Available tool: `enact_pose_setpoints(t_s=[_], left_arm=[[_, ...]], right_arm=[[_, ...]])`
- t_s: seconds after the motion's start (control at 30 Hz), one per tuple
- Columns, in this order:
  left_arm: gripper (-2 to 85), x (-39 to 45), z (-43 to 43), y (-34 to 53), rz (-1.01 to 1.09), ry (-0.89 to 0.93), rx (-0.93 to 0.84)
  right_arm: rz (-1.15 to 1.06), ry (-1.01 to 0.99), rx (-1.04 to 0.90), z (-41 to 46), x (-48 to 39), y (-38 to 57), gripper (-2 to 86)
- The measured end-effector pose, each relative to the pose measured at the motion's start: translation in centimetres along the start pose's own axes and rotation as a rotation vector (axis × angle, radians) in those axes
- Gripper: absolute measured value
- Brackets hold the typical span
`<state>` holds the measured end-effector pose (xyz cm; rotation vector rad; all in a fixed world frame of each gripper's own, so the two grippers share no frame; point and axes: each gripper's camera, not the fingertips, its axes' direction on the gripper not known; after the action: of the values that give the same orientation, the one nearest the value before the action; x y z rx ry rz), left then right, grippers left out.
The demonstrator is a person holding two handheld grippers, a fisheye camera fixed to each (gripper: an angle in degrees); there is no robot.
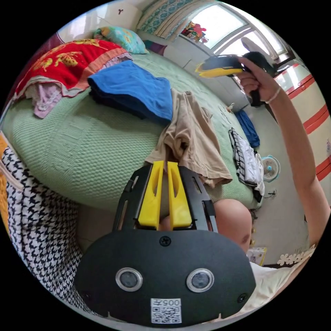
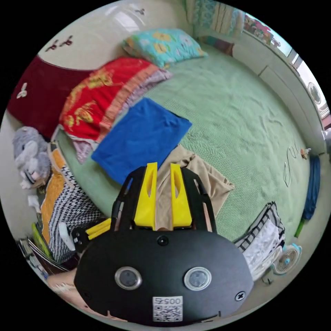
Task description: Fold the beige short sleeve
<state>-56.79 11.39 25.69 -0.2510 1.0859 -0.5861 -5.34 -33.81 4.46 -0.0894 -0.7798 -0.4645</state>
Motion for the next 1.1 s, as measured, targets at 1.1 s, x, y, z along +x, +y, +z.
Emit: enact_pose_setpoints(t_s=[1.1], left_arm=[[7.4,9.7,13.2,-19.0,0.121,-0.239,0.018]], right_arm=[[0.262,-0.089,-0.152,11.1,15.2,14.6,9.5]])
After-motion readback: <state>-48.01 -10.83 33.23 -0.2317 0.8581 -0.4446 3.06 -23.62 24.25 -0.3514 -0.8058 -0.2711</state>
